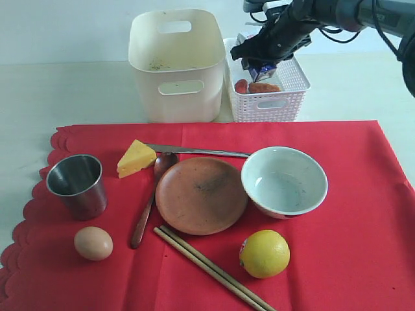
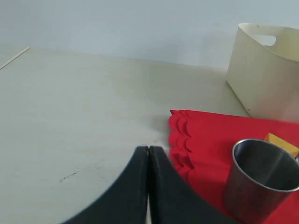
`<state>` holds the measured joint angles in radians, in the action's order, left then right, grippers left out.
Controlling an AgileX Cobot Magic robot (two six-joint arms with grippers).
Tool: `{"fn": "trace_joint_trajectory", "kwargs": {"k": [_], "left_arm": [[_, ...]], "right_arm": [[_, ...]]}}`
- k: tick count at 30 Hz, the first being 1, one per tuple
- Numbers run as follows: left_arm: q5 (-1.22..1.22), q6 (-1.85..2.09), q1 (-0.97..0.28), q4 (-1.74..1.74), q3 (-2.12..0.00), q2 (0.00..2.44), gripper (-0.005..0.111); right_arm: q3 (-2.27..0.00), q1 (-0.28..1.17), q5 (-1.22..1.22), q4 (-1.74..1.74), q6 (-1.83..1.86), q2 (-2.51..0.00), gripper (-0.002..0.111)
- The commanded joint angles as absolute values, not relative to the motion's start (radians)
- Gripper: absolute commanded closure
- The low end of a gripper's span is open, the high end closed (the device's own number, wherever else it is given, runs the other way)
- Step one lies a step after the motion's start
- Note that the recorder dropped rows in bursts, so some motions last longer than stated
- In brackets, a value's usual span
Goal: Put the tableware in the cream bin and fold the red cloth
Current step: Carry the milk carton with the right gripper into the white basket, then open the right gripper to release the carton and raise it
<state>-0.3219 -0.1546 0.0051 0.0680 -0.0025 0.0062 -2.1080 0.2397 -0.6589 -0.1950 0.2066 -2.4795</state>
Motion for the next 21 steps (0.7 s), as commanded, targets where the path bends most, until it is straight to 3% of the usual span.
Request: {"fn": "trace_joint_trajectory", "kwargs": {"k": [1,5,9,21], "left_arm": [[-0.319,-0.156,-0.001,0.067,0.000,0.000,0.106],[-0.319,-0.156,-0.001,0.067,0.000,0.000,0.106],[-0.319,-0.156,-0.001,0.067,0.000,0.000,0.106],[-0.319,-0.156,-0.001,0.067,0.000,0.000,0.106]], "right_arm": [[-2.133,0.236,-0.613,-0.200,0.208,-2.493,0.079],[-2.133,0.236,-0.613,-0.200,0.208,-2.489,0.050],[-2.133,0.236,-0.625,-0.200,0.208,-2.466,0.032],[-2.133,0.236,-0.804,-0.132,0.179,-2.317,0.030]]}}
